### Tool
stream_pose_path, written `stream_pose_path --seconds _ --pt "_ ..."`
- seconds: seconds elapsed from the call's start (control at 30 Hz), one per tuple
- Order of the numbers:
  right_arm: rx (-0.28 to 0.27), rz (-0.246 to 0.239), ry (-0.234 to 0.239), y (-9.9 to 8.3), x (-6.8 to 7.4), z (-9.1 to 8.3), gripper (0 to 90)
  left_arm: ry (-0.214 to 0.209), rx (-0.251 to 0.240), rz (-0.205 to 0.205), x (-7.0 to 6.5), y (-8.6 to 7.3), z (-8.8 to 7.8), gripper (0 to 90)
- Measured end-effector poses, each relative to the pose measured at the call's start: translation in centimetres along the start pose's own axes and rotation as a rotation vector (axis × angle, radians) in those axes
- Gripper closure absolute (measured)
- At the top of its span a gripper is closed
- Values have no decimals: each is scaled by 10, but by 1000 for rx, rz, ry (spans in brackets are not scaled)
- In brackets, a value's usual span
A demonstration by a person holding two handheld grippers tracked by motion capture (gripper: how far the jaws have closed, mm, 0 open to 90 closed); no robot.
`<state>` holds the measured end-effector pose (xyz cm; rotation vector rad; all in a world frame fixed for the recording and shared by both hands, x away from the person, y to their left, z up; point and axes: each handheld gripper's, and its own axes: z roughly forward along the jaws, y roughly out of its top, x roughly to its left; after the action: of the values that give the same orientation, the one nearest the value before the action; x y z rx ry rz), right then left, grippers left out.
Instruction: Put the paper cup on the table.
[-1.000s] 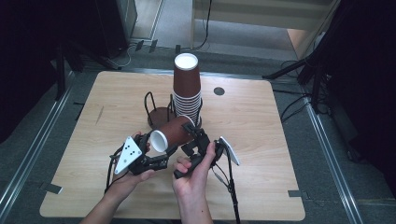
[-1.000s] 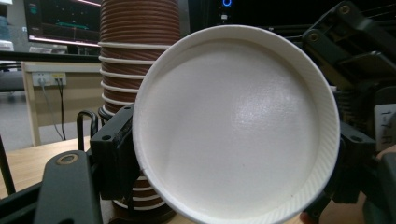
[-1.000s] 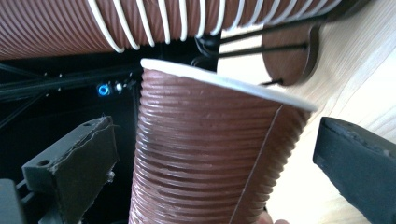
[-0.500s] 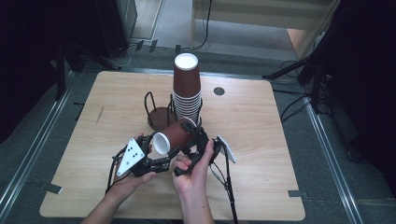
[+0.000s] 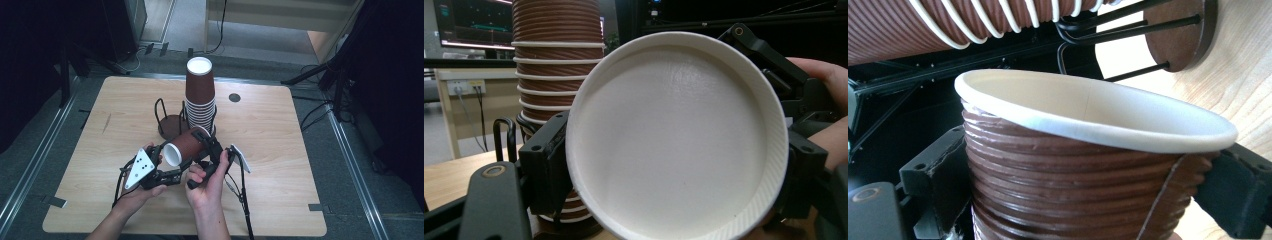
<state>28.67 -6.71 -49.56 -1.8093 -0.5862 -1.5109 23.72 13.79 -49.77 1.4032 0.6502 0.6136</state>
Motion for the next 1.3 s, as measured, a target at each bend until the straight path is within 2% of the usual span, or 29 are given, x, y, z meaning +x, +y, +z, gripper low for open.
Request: stream_pose_path --seconds 0.17,0.23,0.33,0.43,0.57,0.6,0.7,0.87,1.0,1.07,1.13,1.23,1.3 --pt "3 -31 -6 -2 0 -1 92 5 9 14 0 0 -4 205" --pt "-3 -53 11 -1 0 -2 100 -17 11 -8 1 1 -5 186" --pt "-2 -71 24 1 1 -4 102 -27 27 -36 1 1 -6 96" --pt "9 -91 11 3 1 -6 103 -61 31 -63 2 2 -7 0" --pt "0 -126 3 6 2 -9 105 -53 35 -71 3 2 -8 0" --pt "-10 -145 5 7 2 -9 105 -55 42 -70 4 2 -8 0" --pt "-42 -243 -16 9 4 -9 108 -52 50 -75 4 1 -8 0" --pt "-75 -345 -43 11 10 -11 109 -45 54 -93 6 1 -10 0" --pt "-80 -436 -82 13 13 -12 109 -34 52 -100 8 1 -13 0" --pt "-75 -490 -118 13 15 -12 109 -30 52 -105 9 1 -14 0" --pt "-93 -549 -140 14 16 -13 109 -27 54 -109 10 1 -14 0" --pt "-109 -608 -138 15 18 -16 109 -24 50 -118 11 1 -15 0" --pt "-120 -671 -138 16 20 -17 110 -24 44 -128 11 2 -15 0"
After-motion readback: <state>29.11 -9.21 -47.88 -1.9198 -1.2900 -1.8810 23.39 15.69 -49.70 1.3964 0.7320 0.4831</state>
